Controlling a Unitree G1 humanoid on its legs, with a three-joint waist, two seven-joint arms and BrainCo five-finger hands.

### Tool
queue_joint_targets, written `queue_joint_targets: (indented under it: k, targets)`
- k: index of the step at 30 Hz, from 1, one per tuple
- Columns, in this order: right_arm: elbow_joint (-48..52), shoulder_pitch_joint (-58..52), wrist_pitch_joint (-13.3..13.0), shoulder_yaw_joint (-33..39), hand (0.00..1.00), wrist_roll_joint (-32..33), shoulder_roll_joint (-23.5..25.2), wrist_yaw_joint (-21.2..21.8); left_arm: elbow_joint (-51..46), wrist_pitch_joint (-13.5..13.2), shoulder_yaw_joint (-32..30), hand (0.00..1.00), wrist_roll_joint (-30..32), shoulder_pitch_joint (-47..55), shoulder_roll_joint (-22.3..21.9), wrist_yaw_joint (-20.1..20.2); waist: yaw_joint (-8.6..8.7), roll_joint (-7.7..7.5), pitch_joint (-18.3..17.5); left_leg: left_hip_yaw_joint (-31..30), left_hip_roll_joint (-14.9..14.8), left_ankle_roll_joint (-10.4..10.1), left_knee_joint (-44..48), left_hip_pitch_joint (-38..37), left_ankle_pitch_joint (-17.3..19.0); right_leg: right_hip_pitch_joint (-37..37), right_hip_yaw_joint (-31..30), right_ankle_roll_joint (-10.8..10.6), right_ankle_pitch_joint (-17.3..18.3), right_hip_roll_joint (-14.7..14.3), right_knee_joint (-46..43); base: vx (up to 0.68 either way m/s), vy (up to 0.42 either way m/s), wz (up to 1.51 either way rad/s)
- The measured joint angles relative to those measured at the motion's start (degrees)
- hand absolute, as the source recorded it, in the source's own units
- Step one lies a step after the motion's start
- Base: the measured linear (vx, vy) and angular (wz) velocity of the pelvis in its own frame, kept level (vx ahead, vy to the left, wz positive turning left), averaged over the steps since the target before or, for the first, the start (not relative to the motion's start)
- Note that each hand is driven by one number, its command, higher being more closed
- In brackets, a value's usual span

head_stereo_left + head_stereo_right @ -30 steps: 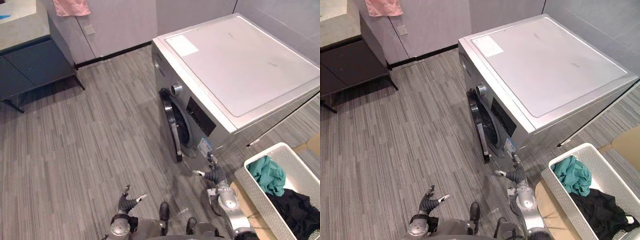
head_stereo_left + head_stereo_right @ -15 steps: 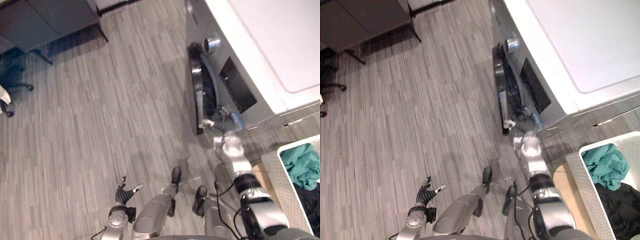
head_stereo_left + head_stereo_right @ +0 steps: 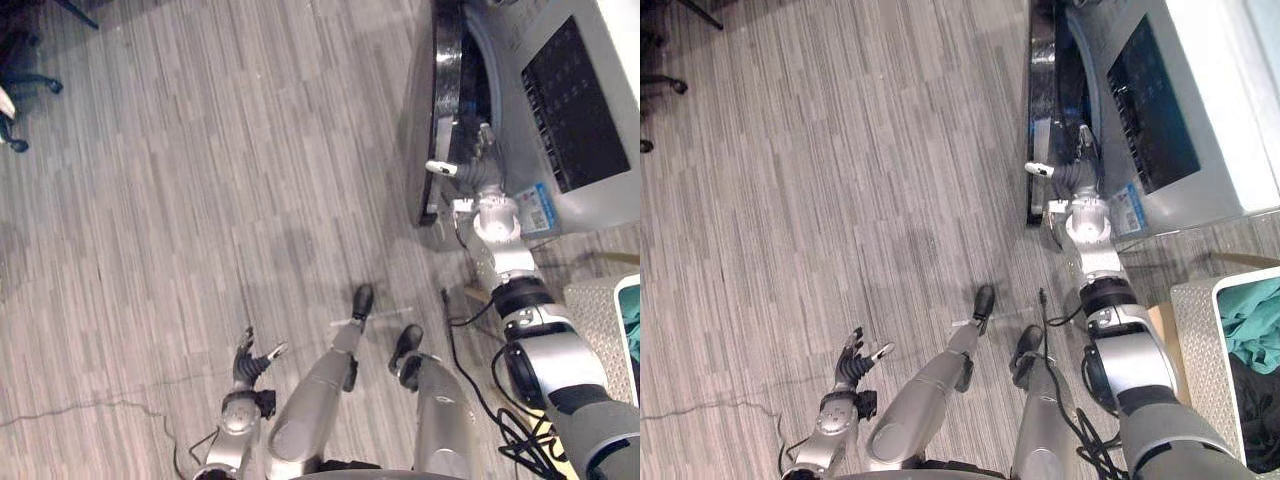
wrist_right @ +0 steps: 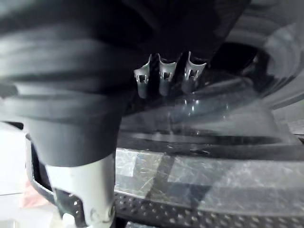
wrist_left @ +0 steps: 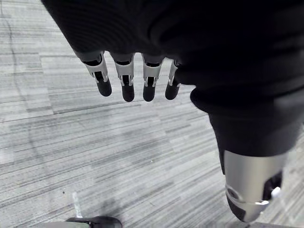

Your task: Pick up the laundry basket with both hands and put the clothes into the washing machine.

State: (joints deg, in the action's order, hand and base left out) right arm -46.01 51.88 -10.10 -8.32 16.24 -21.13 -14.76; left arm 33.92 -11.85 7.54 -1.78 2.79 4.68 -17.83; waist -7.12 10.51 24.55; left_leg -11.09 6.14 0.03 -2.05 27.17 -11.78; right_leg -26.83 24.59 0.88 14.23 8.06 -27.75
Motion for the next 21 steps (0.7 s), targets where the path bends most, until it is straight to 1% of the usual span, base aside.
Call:
queue_joint_targets:
  k: [1, 2, 3, 4, 5, 6, 7, 8, 9, 10, 11, 12, 13, 14, 15, 17, 18, 19, 20, 21]
  targets:
    - [-0.15, 2.19, 0.35, -1.17, 0.0, 0.63, 1.49, -1.69, -0.16, 0.04, 0.78, 0.0, -0.25, -0.82, 0.0, -0.09, -0.46, 0.46, 0.13, -0.46, -0.4, -0.74, -0.2, 1.16, 0.53, -0.57, 1.47, 0.35, -0.86, -0.11, 0.59, -0.16, -0.071, 0.16]
    - [-0.15, 3.65, 0.48, -1.01, 0.0, 1.93, 1.63, -2.84, -0.14, 0.12, 1.8, 0.0, -0.43, -2.07, -0.07, -0.09, -1.05, 1.13, 0.38, -0.65, -0.63, -4.1, -0.49, 1.84, 2.96, -0.53, 2.44, 0.51, -1.79, -0.25, 2.11, -0.13, -0.055, 0.23]
    - [-0.15, 4.67, 0.65, -0.99, 0.0, 2.42, 1.53, -3.52, -0.13, 0.11, 2.16, 0.0, -0.44, -3.18, -0.26, -0.08, -1.44, 1.09, 0.46, 0.38, -0.64, -6.86, -0.23, 2.65, 5.51, -0.62, 3.02, 1.38, -3.02, 0.2, 3.97, -0.12, -0.027, 0.37]
    - [0.5, 6.8, 0.73, -1.18, 0.0, 2.49, 1.59, -3.95, 0.03, 0.12, 2.18, 0.0, -0.43, -5.55, -0.93, -0.11, -2.16, 1.03, 0.72, 0.0, 0.27, -2.5, 4.69, 6.09, 4.27, -1.3, 4.28, 2.52, -4.39, 1.76, 5.49, -0.08, -0.005, 0.26]
    - [1.44, 8.19, 0.84, -1.34, 0.0, 2.78, 2.29, -4.57, 0.21, 0.08, 2.13, 0.0, -0.47, -7.66, -1.97, -0.23, -3.92, 2.01, 1.16, -0.38, -0.26, -1.01, 11.57, 7.18, 3.76, -1.69, 5.89, 2.06, -4.03, 2.95, 3.66, 0.0, 0.0, 0.0]
    - [1.51, 8.84, 0.86, -1.74, 0.0, 2.99, 3.37, -4.69, -0.28, -0.05, 2.18, 0.0, -0.47, -7.81, -2.23, -0.32, -5.19, 2.98, 1.36, -1.42, -1.55, -2.16, 12.12, 6.16, 4.5, -1.68, 6.16, 0.96, -3.09, 2.44, 1.68, 0.04, -0.058, 0.01]
    - [2.63, 10.52, 0.73, -2.95, 0.0, 3.39, 4.98, -5.0, -0.91, -0.22, 2.61, 0.0, -0.47, -9.01, -2.12, -0.82, -5.5, 3.31, 1.52, -3.71, -1.2, -3.51, 8.94, 4.82, 4.87, -2.61, 6.44, 0.55, -1.87, 3.35, -0.62, 0.07, -0.124, 0.27]
    - [3.08, 13.44, 0.36, -4.7, 0.0, 3.4, 6.11, -4.81, -2.47, -1.07, 3.53, 0.0, -0.46, -9.13, -1.84, -1.18, -6.3, 3.61, 1.58, -5.4, -1.23, -3.72, 6.45, 4.42, 3.54, -3.34, 7.46, 0.85, -1.63, 4.07, -1.18, 0.05, -0.148, 0.64]
    - [5.32, 16.0, 0.26, -7.42, 0.0, 3.38, 6.69, -3.5, -3.48, -1.39, 4.1, 0.0, -0.46, -9.27, -1.8, -1.17, -7.48, 3.62, 1.58, -6.03, -1.45, -4.46, 4.74, 4.51, 3.03, -3.95, 8.26, 0.69, -0.95, 4.45, -2.09, 0.03, -0.145, 0.63]
    - [6.75, 16.94, 0.13, -8.54, 0.0, 3.38, 6.97, -2.89, -3.48, -1.28, 4.26, 0.0, -0.47, -9.37, -1.87, -1.14, -7.94, 3.62, 1.58, -6.02, -1.5, -5.06, 4.13, 4.47, 2.52, -4.18, 8.25, 0.78, -0.53, 4.75, -2.95, 0.02, -0.144, 0.57]
    - [7.73, 17.95, -0.3, -9.07, 0.0, 3.36, 7.5, -2.27, -3.57, -1.28, 4.25, 0.0, -0.48, -9.33, -1.91, -1.15, -8.2, 3.61, 1.58, -6.02, -1.46, -5.18, 3.74, 4.4, 2.07, -4.25, 8.14, 0.82, 0.14, 5.07, -3.94, 0.04, -0.183, 0.74]
    - [9.36, 19.7, -0.94, -10.83, 0.0, 3.37, 8.45, -1.37, -3.58, -1.28, 4.25, 0.0, -0.92, -9.32, -1.78, -1.16, -8.57, 3.56, 1.59, -6.93, -1.24, -4.69, 2.91, 3.95, 0.42, -4.21, 7.41, 0.75, 1.37, 5.33, -5.39, 0.08, -0.225, 0.91]
    - [10.02, 21.23, -1.32, -11.81, 0.0, 3.37, 9.43, -0.99, -3.6, -1.28, 4.27, 0.0, -1.2, -9.33, -1.78, -1.18, -8.92, 3.53, 1.59, -7.64, -1.11, -4.81, 2.51, 3.68, -0.07, -3.95, 6.43, 0.41, 2.35, 5.29, -6.15, 0.08, -0.187, 0.84]
    - [10.66, 21.46, -1.42, -12.24, 0.0, 3.38, 9.84, -0.87, -3.66, -1.28, 4.29, 0.0, -1.49, -9.33, -1.82, -1.18, -9.05, 3.49, 1.6, -7.62, -1.11, -5.01, 2.5, 3.64, -0.21, -3.81, 6.31, 0.57, 2.55, 5.23, -6.18, 0.09, -0.201, 0.62]
    - [11.56, 20.94, -2.02, -13.06, 0.0, 3.38, 10.53, -0.1, -3.68, -1.21, 4.33, 0.0, -2.25, -9.36, -1.84, -1.22, -8.95, 3.15, 1.72, -7.44, -1.41, -5.02, 2.5, 3.22, -0.23, -3.24, 5.75, 0.59, 2.62, 4.68, -6.11, 0.06, -0.146, 0.28]
    - [11.64, 19.56, -2.16, -13.76, 0.0, 3.36, 10.58, 0.17, -3.68, -1.13, 4.45, 0.0, -2.28, -9.64, -1.83, -1.27, -8.69, 2.25, 1.69, -6.52, -1.88, -5.02, 2.5, 3.04, -0.23, -3.17, 4.15, 0.74, 2.31, 3.75, -5.37, 0.03, -0.108, -0.06]
    - [11.65, 18.45, -2.18, -14.35, 0.0, 3.36, 10.51, 0.21, -3.65, -1.0, 4.42, 0.0, -2.27, -10.07, -1.73, -1.33, -8.18, 1.39, 1.89, -5.52, -2.37, -5.02, 2.5, 3.0, -0.23, -3.14, 3.27, 0.75, 1.9, 2.97, -4.38, 0.01, -0.087, -0.61]
    - [12.9, 15.41, -2.17, -15.07, 0.0, 3.31, 10.32, 0.65, -3.39, -0.6, 4.41, 0.0, -2.19, -11.48, -1.66, -1.44, -6.93, 0.14, 2.17, -3.66, -3.63, -5.01, 2.49, 2.97, -0.23, -3.14, 1.61, 0.83, 0.12, 1.27, -2.16, -0.02, -0.072, -0.88]
    - [14.43, 12.86, -2.16, -15.15, 0.0, 3.3, 9.54, 0.98, -3.27, -0.45, 4.29, 0.0, -2.18, -12.85, -1.57, -1.57, -6.14, -0.69, 2.68, -2.27, -4.5, -5.0, 2.49, 2.65, -0.23, -2.91, 0.26, 0.85, -1.17, 0.07, -0.56, -0.04, -0.043, -0.95]
    - [15.55, 10.94, -2.13, -15.09, 0.0, 2.83, 8.86, 1.05, -2.89, -0.36, 4.28, 0.0, -2.07, -14.02, -1.48, -1.83, -5.71, -1.37, 2.97, -1.45, -4.94, -4.99, 2.47, 2.38, -0.22, -2.77, -0.63, 1.0, -1.89, -0.5, 0.48, -0.06, -0.012, -1.0]
